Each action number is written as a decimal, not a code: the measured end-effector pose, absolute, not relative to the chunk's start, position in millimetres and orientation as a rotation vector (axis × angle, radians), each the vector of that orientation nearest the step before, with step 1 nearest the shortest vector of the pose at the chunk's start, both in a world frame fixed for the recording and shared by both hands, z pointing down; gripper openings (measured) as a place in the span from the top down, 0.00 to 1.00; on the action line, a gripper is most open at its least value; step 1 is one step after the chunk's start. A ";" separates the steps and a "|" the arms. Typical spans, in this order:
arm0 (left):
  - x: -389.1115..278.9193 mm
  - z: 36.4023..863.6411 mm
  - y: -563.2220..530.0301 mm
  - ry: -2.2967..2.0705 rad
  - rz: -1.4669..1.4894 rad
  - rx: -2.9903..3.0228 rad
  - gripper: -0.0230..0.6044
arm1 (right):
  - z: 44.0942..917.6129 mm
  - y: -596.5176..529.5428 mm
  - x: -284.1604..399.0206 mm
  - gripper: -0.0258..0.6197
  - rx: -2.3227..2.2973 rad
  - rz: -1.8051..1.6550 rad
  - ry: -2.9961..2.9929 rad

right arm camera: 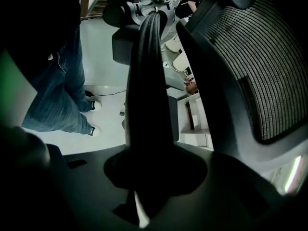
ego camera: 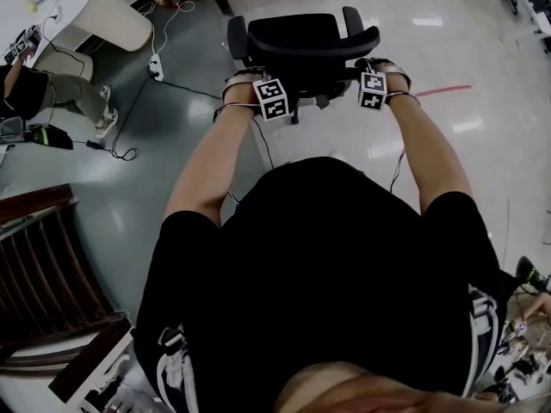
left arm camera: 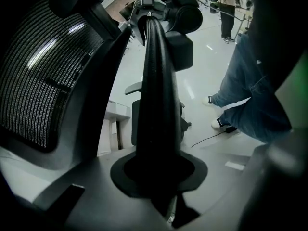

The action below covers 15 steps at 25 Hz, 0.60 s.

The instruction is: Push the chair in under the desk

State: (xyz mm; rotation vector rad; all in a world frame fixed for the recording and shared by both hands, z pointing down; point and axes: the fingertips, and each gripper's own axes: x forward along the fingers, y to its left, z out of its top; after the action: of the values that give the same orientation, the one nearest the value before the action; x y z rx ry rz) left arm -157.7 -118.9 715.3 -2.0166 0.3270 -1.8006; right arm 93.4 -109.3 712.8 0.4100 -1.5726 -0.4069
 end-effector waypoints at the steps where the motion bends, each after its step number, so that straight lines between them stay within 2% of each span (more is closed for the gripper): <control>1: -159.1 715.4 -121.5 0.323 -1.797 -2.016 0.85 | 712.7 -110.9 91.8 0.80 0.414 -0.402 -1.572; 15: -153.5 711.9 -176.6 0.303 -1.780 -1.999 0.85 | 707.7 -160.7 97.2 0.79 0.464 -0.406 -1.567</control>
State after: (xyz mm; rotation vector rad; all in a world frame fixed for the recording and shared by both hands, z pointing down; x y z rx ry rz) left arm -153.5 -176.6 711.9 -1.9985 0.3034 -1.7797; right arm 97.2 -160.7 707.7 0.4639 -1.5673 -0.4061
